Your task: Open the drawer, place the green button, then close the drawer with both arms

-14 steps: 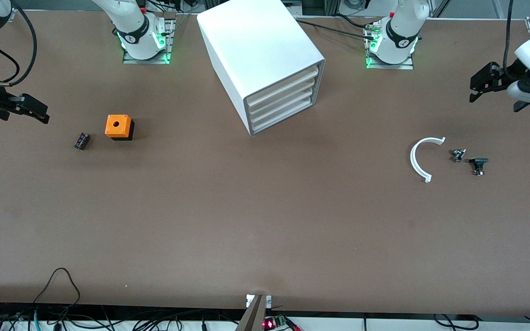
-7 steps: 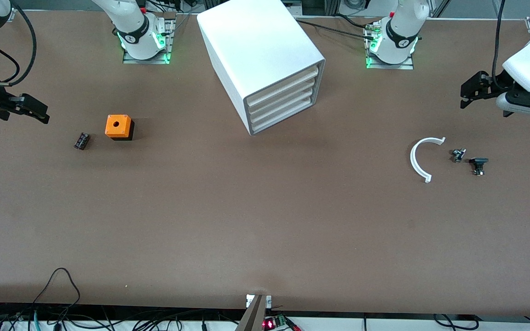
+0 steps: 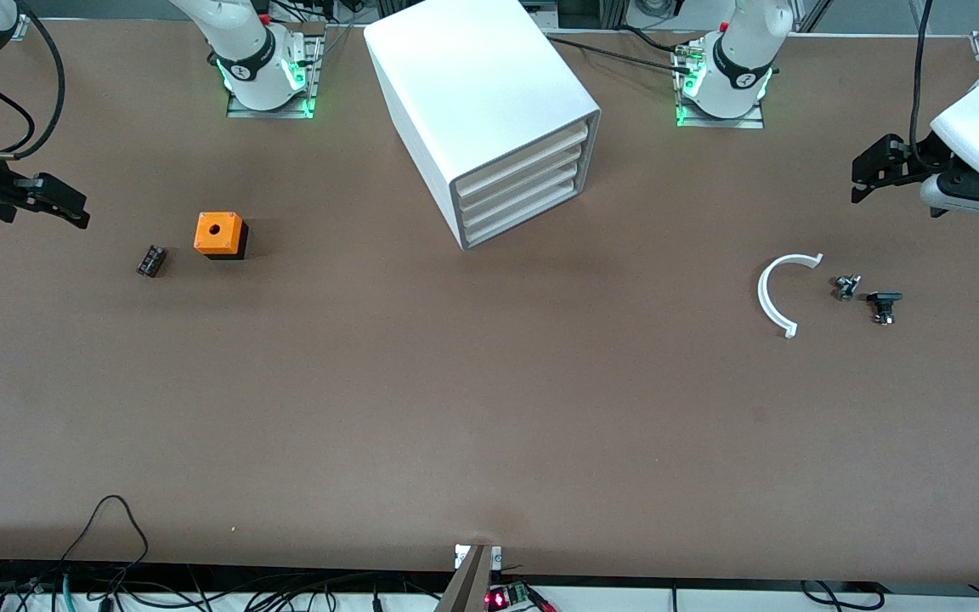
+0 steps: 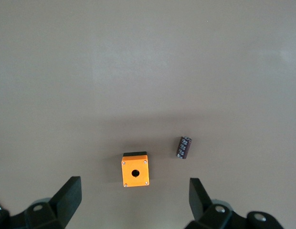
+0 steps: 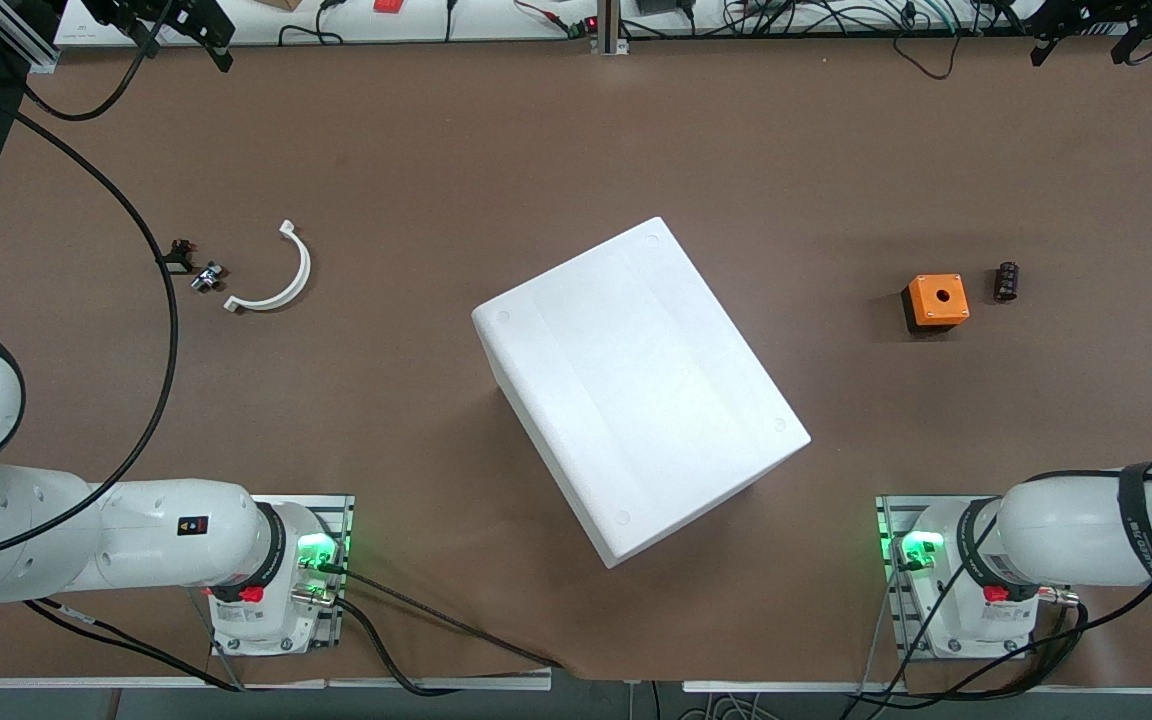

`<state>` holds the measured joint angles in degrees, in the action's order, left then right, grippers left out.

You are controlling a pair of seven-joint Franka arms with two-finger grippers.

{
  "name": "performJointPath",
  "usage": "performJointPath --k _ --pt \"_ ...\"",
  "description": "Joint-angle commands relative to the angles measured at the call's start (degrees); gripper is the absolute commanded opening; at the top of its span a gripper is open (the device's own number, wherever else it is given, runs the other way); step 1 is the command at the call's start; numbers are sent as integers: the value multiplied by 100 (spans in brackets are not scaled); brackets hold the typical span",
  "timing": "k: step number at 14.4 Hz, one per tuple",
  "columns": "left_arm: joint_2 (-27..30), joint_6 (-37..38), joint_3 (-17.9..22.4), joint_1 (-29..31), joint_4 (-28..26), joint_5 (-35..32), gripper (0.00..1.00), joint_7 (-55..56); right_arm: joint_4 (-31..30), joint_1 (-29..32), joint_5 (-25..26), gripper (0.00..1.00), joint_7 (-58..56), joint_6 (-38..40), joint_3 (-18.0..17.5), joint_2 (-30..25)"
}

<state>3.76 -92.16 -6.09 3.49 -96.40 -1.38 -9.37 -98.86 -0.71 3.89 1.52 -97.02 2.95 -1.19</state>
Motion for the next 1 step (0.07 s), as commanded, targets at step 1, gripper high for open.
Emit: performJointPath --k 1 --pt "-104 146 -24 11 209 -47 100 58 34 36 -99 100 -82 61 -5 -39"
